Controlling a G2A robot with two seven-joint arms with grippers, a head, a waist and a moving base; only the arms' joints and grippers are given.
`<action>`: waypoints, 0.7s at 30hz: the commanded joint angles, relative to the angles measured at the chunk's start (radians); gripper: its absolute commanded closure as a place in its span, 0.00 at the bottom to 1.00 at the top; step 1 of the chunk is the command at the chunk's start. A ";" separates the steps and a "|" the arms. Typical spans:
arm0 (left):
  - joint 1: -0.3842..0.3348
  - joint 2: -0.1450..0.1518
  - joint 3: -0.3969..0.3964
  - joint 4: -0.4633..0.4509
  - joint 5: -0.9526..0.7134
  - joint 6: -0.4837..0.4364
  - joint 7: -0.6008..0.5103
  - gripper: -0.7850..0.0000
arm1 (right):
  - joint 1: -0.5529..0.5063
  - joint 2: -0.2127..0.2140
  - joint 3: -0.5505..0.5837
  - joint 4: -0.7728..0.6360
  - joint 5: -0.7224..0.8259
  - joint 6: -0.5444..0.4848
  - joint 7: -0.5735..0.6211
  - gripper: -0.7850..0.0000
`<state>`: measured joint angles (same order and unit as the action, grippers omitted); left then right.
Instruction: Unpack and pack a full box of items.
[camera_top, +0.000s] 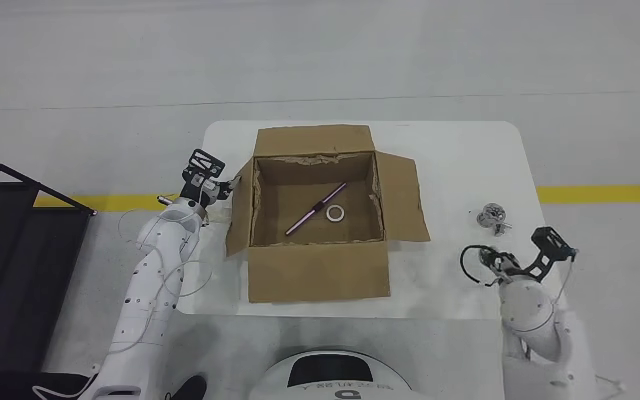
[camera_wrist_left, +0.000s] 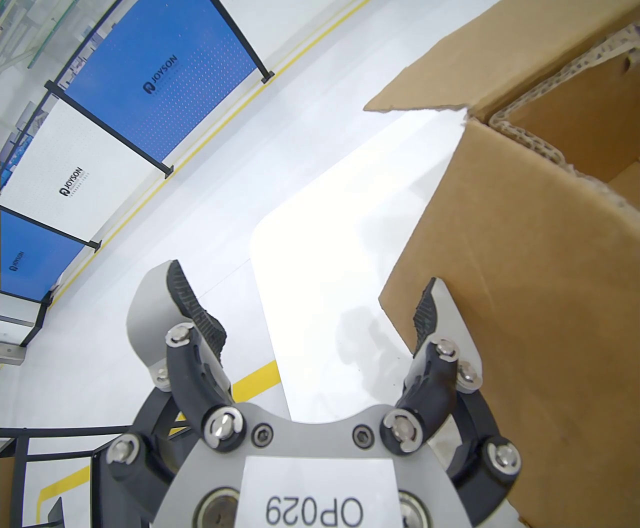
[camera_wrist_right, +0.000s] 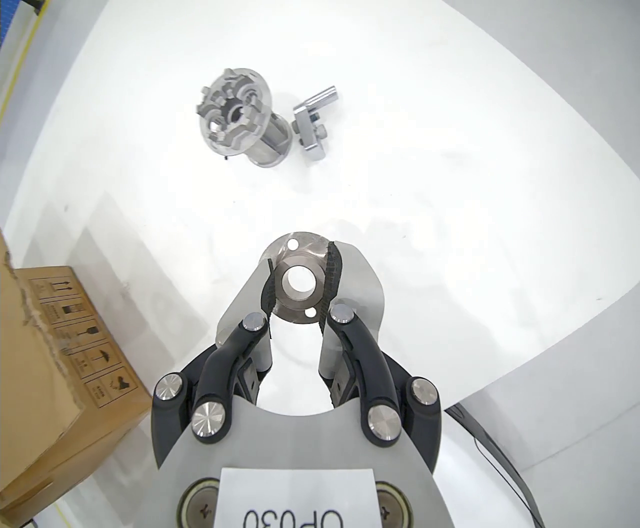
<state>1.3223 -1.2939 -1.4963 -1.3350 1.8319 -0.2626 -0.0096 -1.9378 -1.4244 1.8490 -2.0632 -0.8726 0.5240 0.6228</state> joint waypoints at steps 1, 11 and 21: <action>0.000 0.000 0.000 0.000 0.000 0.000 0.000 0.00 | -0.007 -0.006 0.005 -0.036 0.113 -0.029 -0.030 1.00; 0.000 0.000 0.000 0.000 0.000 0.000 0.000 0.00 | -0.108 -0.031 0.074 -0.202 0.729 -0.211 -0.019 1.00; 0.000 0.000 0.000 0.000 0.000 0.000 0.000 0.00 | -0.132 -0.022 -0.018 -0.287 0.786 -0.310 0.062 1.00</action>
<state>1.3223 -1.2939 -1.4963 -1.3350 1.8319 -0.2626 -0.0096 -2.0829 -1.4478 1.8569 -2.3504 -0.0682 0.2248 0.6844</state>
